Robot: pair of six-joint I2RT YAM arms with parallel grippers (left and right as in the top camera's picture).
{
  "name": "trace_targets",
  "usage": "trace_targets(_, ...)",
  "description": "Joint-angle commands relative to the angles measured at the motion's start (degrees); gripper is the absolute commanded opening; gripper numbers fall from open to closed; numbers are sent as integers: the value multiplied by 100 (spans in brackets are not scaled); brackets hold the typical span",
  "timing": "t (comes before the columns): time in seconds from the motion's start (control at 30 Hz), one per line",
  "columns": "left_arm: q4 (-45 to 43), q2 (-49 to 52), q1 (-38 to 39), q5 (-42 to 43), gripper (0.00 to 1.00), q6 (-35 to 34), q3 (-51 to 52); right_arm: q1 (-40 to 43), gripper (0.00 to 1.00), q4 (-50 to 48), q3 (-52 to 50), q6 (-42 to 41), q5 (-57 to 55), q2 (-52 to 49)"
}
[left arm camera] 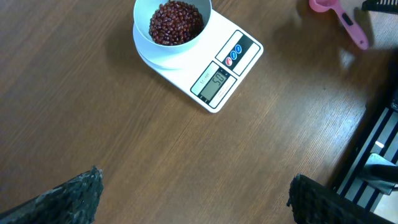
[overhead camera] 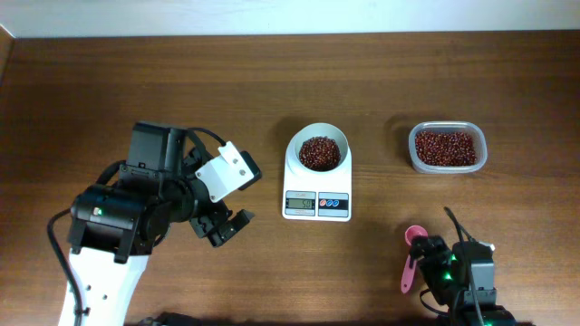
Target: Scoop and weigh 50g on scale
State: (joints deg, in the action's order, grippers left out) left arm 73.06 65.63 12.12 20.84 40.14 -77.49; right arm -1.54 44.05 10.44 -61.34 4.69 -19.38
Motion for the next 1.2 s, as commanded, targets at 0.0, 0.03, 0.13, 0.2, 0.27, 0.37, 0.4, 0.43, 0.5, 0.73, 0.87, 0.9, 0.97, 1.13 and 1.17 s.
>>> trace_targets(0.0, -9, -22, -28, 81, 99, 111, 33, -33, 99, 2, -79, 20, 109, -28)
trace_targets(0.03, -9, -22, -28, 81, 99, 111, 33, -33, 99, 2, -79, 20, 109, -28)
trace_targets(0.13, -9, -22, -28, 81, 99, 111, 33, -33, 99, 2, -79, 22, 72, -28)
trace_targets(0.2, -9, -22, -28, 81, 99, 111, 33, -33, 99, 2, -79, 22, 72, -28)
trace_targets(0.27, -9, -22, -28, 81, 99, 111, 33, -33, 99, 0, -79, 22, 70, -28)
trace_targets(0.37, -9, -22, -28, 81, 99, 111, 33, -33, 99, 2, -79, 262, -37, -28)
trace_targets(0.4, -9, -22, -28, 81, 99, 111, 33, -33, 99, 0, -79, 260, -24, -28)
trace_targets(0.43, -9, -22, -28, 81, 99, 111, 33, -33, 99, -2, -79, 260, -17, -28)
trace_targets(0.5, -9, -22, -28, 81, 99, 111, 33, -33, 99, -20, -79, 267, -35, -28)
trace_targets(0.73, -9, -22, -28, 81, 99, 111, 33, -33, 99, -1652, -79, 2988, 1034, -28)
trace_targets(0.87, -9, -22, -28, 81, 99, 111, 33, -33, 99, -1827, -79, 3191, 1276, -28)
trace_targets(0.9, -9, -22, -28, 81, 99, 111, 33, -33, 99, -1996, -79, 3416, 1381, -28)
trace_targets(0.97, -9, -22, -28, 81, 99, 111, 33, -33, 99, -2057, -79, 3469, 1399, -28)
trace_targets(1.13, -9, -22, -28, 81, 99, 111, 33, -33, 99, -2155, -79, 3504, 1397, -26)
trace_targets(1.17, -9, -22, -28, 81, 99, 111, 33, -33, 99, -2208, -79, 3532, 1397, -26)
